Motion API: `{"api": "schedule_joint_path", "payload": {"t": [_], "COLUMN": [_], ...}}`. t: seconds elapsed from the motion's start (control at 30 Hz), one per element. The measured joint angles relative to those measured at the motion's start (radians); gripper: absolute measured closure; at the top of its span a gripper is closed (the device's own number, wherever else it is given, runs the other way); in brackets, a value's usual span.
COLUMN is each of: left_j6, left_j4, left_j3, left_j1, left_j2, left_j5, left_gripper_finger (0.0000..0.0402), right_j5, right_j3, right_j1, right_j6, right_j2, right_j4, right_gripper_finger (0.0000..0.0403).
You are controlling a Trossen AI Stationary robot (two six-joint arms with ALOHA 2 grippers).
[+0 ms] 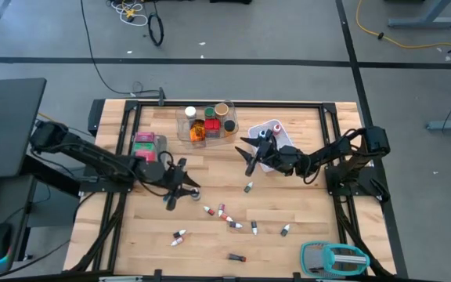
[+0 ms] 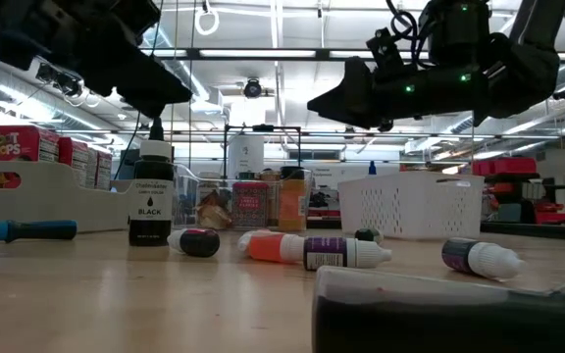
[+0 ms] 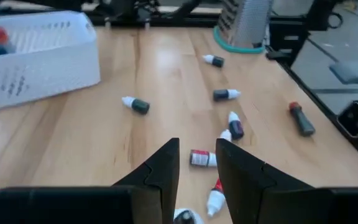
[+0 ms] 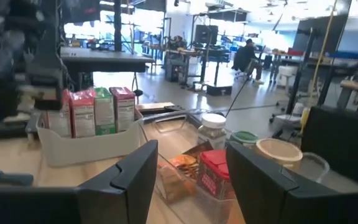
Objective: Pick & Place Kitchen Items
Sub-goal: Put the big black food coloring bottle into the white bin
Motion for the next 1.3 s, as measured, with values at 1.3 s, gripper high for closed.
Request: {"api": "schedule_joint_path", "payload": {"t": [1.3], "left_j6": [-0.081], "left_j4": [-0.130], "left_j3": [-0.022], "left_j1": [-0.037], "left_j2": [0.044], "left_j5": [-0.136], "left_gripper_finger": [0.0290], "right_j5": [0.000], "right_j3": [0.000], "right_j1": [0.000], "right_j6": [0.057], "right_j2": [0.000], "right_j4": [0.000], "right_gripper_finger": [0.0203]}}
